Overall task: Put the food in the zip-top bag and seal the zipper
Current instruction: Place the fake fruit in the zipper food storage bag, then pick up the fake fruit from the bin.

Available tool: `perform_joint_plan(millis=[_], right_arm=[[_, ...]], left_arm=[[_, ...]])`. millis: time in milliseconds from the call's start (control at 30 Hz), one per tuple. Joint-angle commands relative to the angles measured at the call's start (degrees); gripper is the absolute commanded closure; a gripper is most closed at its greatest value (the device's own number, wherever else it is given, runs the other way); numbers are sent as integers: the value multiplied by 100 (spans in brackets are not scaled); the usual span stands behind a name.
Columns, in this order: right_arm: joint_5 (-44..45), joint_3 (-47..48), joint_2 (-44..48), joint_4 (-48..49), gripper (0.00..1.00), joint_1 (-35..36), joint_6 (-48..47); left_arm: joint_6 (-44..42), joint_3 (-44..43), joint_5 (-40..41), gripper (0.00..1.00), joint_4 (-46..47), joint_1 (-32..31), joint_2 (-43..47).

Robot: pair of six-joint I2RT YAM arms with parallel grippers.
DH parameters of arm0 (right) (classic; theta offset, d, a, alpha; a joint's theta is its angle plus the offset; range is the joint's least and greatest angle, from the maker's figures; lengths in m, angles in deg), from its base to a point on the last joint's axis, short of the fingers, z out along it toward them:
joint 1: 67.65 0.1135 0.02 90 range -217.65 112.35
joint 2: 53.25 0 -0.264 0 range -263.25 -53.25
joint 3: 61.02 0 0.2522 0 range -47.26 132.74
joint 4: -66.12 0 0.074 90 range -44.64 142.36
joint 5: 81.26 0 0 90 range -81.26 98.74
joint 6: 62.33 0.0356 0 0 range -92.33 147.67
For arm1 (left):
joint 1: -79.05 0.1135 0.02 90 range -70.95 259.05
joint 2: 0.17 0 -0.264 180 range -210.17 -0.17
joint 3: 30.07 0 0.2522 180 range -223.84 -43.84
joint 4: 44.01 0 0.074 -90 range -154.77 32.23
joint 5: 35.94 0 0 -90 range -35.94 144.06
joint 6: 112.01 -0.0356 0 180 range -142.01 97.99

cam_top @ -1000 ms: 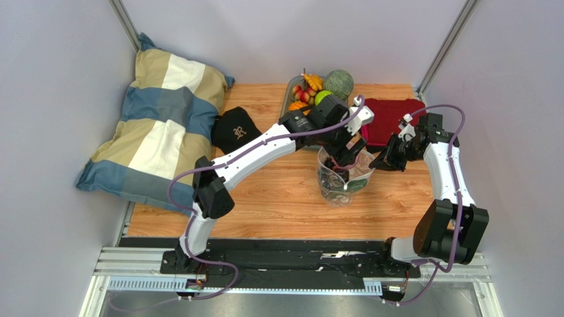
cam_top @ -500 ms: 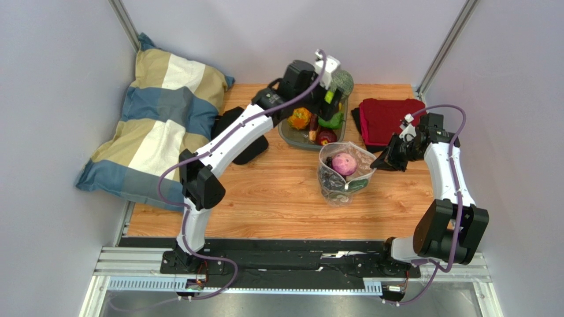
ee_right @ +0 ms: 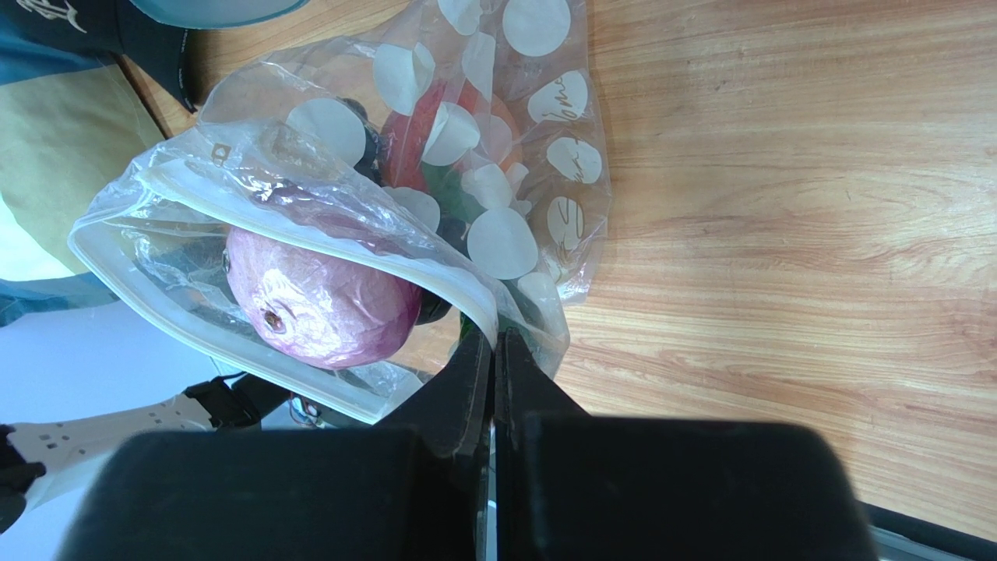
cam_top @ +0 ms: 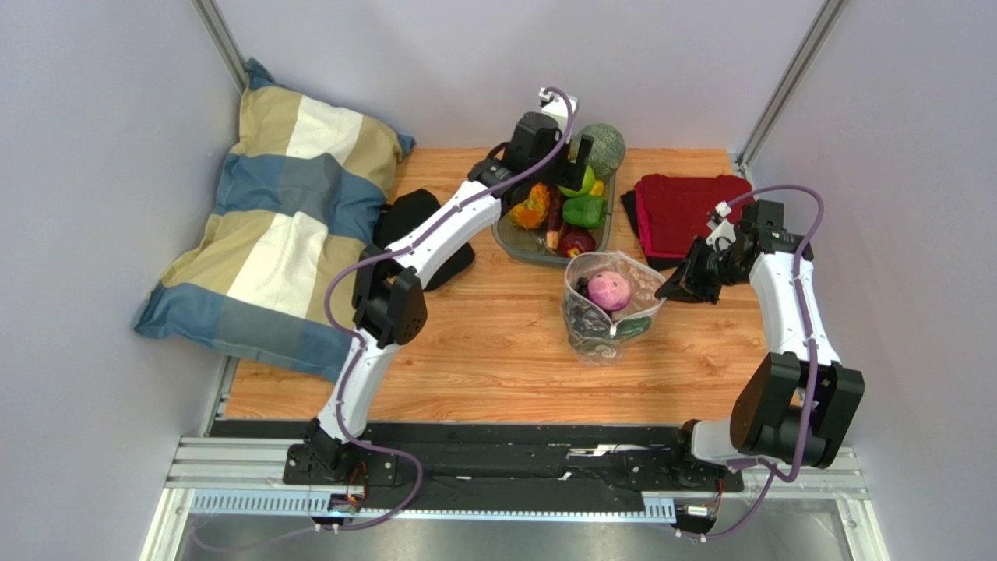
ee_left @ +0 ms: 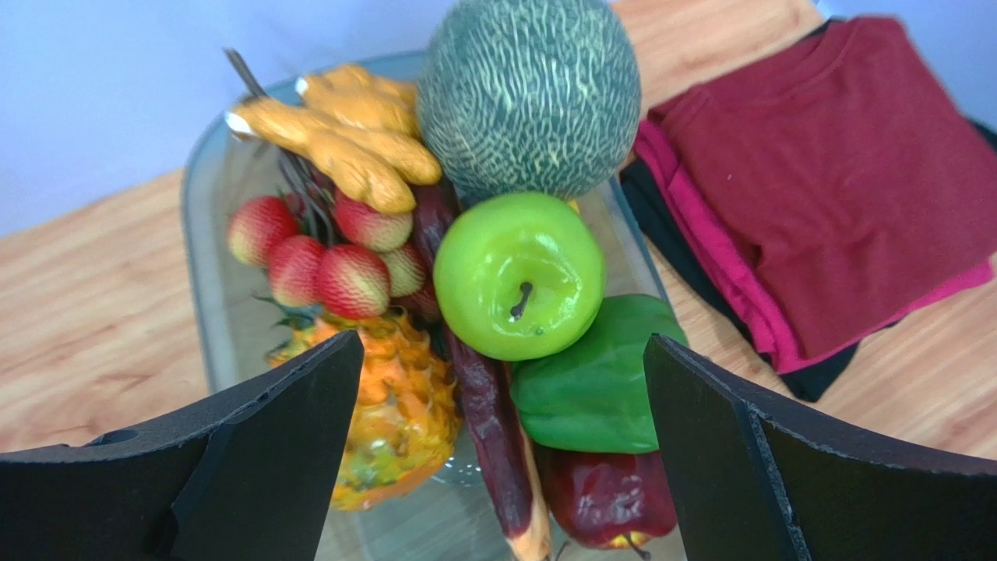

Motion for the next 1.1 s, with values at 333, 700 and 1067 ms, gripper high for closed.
perform_joint_plan(millis=[333, 700, 1067], right_arm=[[16, -45, 69, 172, 100, -37, 27], [16, -54, 122, 146, 100, -37, -8], [8, -80, 174, 137, 100, -37, -35]], left_arm=[[282, -339, -206, 1, 939, -33, -655], [36, -436, -329, 1, 1036, -33, -1042], [-61, -585, -320, 1, 1220, -33, -1376]])
